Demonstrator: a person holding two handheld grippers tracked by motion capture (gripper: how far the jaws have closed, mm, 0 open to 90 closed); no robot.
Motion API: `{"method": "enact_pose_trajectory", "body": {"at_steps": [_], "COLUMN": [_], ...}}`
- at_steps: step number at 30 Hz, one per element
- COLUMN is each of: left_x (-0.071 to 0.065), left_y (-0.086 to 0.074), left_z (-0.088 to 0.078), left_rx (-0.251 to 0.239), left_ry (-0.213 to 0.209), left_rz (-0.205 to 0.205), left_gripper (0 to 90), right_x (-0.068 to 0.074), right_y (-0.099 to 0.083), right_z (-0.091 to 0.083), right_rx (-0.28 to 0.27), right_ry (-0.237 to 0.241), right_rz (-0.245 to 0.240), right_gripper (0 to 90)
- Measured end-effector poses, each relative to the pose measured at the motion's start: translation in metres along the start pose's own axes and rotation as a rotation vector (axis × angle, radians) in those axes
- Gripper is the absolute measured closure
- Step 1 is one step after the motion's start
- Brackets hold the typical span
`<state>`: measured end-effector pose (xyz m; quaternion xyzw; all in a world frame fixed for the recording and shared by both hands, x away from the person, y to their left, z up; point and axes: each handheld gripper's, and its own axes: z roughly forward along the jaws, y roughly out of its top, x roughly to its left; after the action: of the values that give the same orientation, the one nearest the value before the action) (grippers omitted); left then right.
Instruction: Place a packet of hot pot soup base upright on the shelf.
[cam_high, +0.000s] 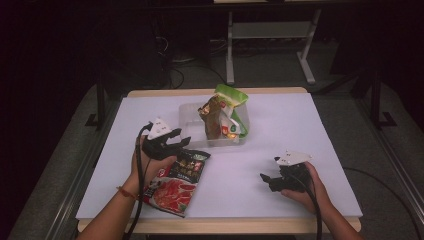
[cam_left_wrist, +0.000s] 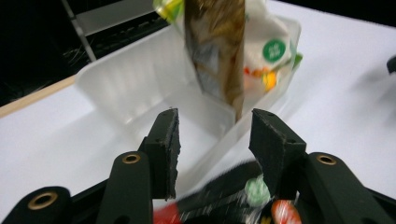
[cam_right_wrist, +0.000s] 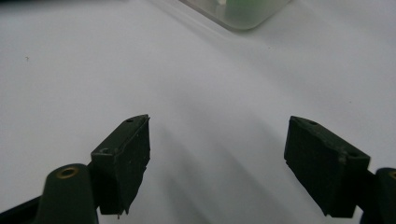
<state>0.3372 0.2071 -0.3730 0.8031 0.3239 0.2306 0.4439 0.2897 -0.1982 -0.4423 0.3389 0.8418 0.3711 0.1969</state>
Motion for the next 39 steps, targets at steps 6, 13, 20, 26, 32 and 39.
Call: {"method": "enact_pose_trajectory", "body": {"at_steps": [6,13,20,26,32,39], "left_x": [0.020,0.036,0.037,0.035,0.038,0.030], "left_y": [-0.027,-0.057,-0.078,-0.098,-0.108,-0.112], "left_z": [-0.020,-0.033,-0.037,-0.036,-0.043,-0.039], "left_rx": [0.027,0.074,0.151,0.202,0.193,0.236], "left_ry": [-0.036,-0.129,-0.177,-0.216,-0.279,-0.387], "left_rz": [-0.028,-0.054,-0.016,-0.022,-0.113,-0.177], "left_gripper": [46.1,37.3,31.9,26.8,25.5,24.1], "right_x": [0.003,0.006,0.010,0.012,0.015,0.026], "right_y": [0.002,0.004,0.007,0.011,0.017,0.024], "right_z": [0.002,0.003,0.005,0.008,0.015,0.024], "right_rx": [-0.003,-0.013,-0.015,-0.022,-0.034,-0.027], "right_ry": [0.021,0.054,0.075,0.106,0.152,0.190], "right_rz": [0.008,0.011,0.005,0.004,-0.009,-0.038], "right_gripper": [22.2,22.3,22.6,23.1,23.2,23.2]}}
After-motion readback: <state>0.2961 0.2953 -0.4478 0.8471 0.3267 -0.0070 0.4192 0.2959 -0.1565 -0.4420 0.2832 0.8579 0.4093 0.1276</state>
